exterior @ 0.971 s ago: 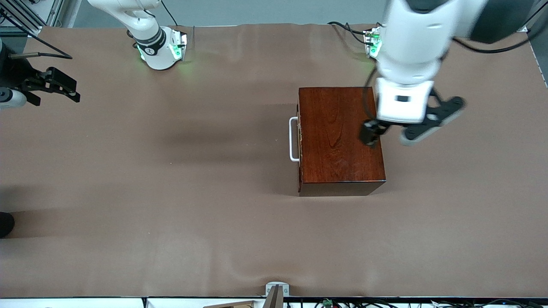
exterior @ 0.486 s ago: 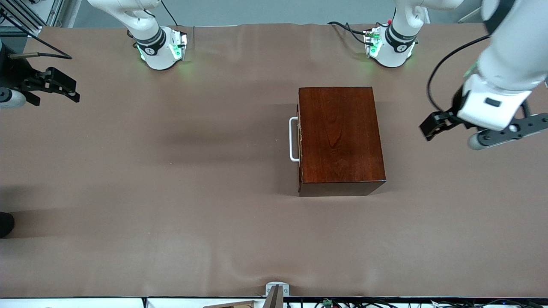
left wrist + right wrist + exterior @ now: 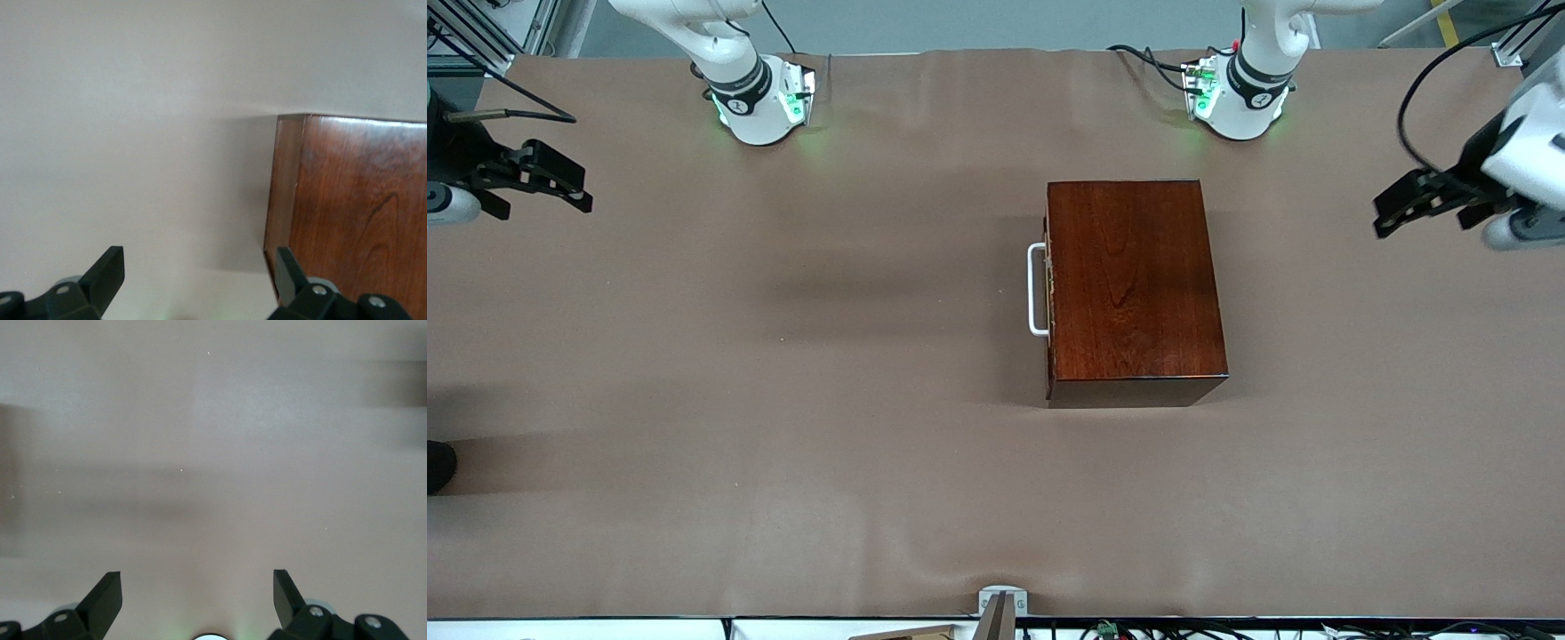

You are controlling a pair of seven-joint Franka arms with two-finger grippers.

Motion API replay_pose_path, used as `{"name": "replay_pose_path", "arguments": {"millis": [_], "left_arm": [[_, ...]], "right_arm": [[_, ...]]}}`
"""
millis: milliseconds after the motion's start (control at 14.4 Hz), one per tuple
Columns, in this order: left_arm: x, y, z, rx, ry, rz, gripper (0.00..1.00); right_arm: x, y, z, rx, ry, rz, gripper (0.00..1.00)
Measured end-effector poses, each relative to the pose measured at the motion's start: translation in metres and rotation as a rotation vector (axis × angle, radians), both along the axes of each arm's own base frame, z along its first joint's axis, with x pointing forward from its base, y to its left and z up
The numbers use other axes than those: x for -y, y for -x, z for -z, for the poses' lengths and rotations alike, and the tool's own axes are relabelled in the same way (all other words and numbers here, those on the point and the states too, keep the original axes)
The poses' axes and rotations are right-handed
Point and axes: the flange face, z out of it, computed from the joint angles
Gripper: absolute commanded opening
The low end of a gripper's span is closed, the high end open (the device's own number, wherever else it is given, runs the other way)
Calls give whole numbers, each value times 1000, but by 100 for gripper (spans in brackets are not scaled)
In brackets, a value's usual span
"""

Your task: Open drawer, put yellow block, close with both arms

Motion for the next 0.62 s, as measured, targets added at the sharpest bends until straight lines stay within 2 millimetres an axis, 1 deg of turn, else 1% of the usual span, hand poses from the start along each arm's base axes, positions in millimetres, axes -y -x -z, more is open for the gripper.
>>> {"name": "replay_pose_path", "arguments": {"millis": [139,277,416,624], "left_arm": [[-1,15,0,-8,1,0,100],[5,26,-1,-9,12,9,100],[7,31,-6,0,12,14,100],[4,32,-14,17,14,49,100]], "right_arm": [[0,0,0,-1,0,0,100],[0,0,0,-4,0,0,100],[0,0,0,-4,0,0,100],[2,0,0,-4,0,3,100]]}}
